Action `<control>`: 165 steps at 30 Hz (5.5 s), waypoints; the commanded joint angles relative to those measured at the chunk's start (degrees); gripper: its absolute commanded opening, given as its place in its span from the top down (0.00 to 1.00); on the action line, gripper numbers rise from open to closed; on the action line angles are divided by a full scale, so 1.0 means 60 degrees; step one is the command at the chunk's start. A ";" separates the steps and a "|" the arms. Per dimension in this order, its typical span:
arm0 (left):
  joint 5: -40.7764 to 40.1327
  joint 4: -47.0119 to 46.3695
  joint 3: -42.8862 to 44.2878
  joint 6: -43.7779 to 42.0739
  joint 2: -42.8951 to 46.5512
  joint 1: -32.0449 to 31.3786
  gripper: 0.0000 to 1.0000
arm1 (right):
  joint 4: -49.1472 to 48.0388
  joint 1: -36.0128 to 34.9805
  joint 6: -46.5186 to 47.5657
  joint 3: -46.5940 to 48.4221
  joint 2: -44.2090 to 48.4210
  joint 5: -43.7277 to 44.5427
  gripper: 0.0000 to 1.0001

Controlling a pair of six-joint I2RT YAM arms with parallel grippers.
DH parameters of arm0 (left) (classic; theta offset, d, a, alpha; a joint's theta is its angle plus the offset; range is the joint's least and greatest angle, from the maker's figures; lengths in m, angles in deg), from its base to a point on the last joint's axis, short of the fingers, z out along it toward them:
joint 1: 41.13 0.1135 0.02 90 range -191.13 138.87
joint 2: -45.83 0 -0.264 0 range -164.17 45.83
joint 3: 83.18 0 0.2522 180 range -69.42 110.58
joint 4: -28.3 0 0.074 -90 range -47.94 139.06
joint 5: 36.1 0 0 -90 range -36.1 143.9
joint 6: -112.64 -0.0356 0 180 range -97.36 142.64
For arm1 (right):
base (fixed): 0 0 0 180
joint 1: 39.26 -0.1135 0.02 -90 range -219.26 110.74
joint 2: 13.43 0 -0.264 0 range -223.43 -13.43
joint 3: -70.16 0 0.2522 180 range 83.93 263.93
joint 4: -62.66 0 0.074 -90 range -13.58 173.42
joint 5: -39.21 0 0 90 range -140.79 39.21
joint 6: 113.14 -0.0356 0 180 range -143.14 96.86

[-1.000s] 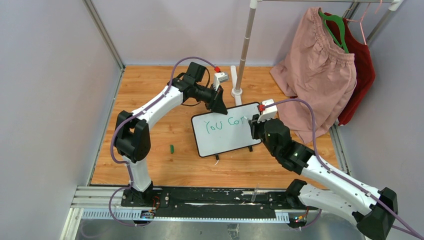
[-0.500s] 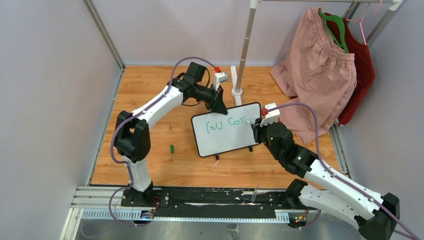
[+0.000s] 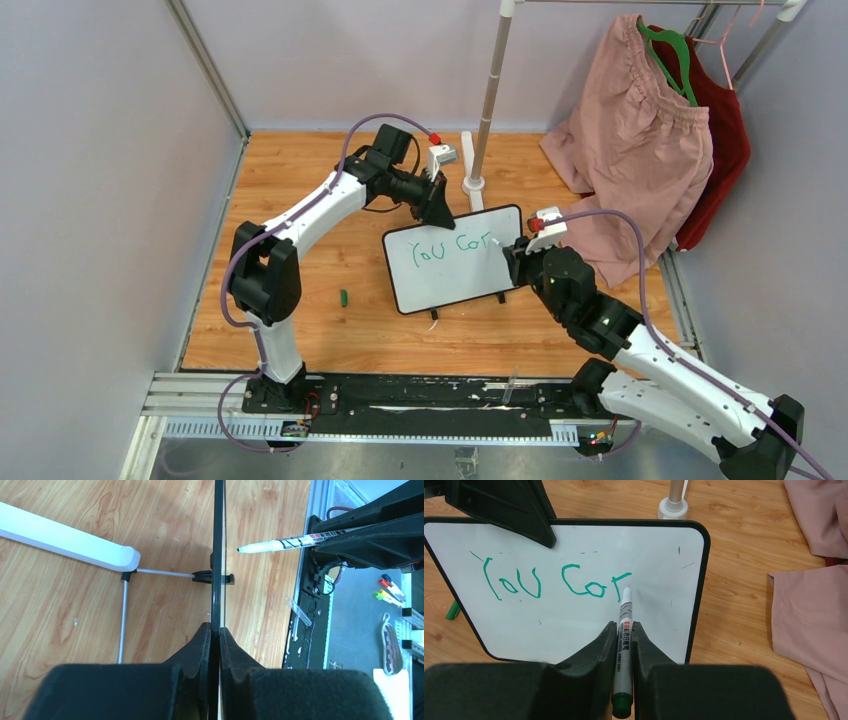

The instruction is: Write a sentence on the whiteboard

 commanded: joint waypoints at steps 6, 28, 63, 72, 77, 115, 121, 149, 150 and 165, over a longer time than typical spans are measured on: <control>0.0083 0.0126 -0.0076 0.0001 0.0332 -0.0052 1.00 | -0.0508 0.0136 0.0015 0.0393 -0.0375 0.0347 1.00; 0.0075 0.0112 -0.0105 -0.0020 0.0363 -0.0053 1.00 | -0.0965 0.0165 -0.0044 0.0502 -0.0661 0.0565 1.00; 0.0074 0.0048 -0.0105 0.0059 0.0544 -0.0050 1.00 | 0.0226 0.0209 -0.0610 -0.0067 -0.0443 0.0292 1.00; 0.0085 0.0002 -0.0127 0.0108 0.0548 -0.0053 1.00 | 0.0456 0.0209 -0.0717 -0.0101 -0.0295 0.0252 1.00; 0.0042 -0.0078 -0.0207 0.0118 0.0526 -0.0053 1.00 | 0.0468 0.0209 -0.0711 0.0258 0.0272 -0.0091 1.00; -0.0315 -0.0326 -0.0383 0.0350 0.0423 -0.0053 1.00 | -0.3953 -0.5090 0.1929 -0.0268 -0.3535 0.2602 1.00; -0.0296 -0.0343 -0.0395 0.0352 0.0424 -0.0053 1.00 | -0.4095 -0.5137 0.1929 -0.0175 -0.3736 0.2484 1.00; -0.0263 -0.0391 -0.0412 0.0440 0.0533 -0.0053 1.00 | -0.3532 -0.4965 0.1446 0.0216 -0.4480 0.2835 1.00; -0.0254 -0.0386 -0.0413 0.0440 0.0534 -0.0053 1.00 | -0.3461 -0.4955 0.1390 0.0227 -0.4507 0.2830 1.00; -0.0238 -0.0439 -0.0426 0.0463 0.0574 -0.0053 1.00 | -0.2578 -0.4916 0.0703 0.0235 -0.4608 0.2406 1.00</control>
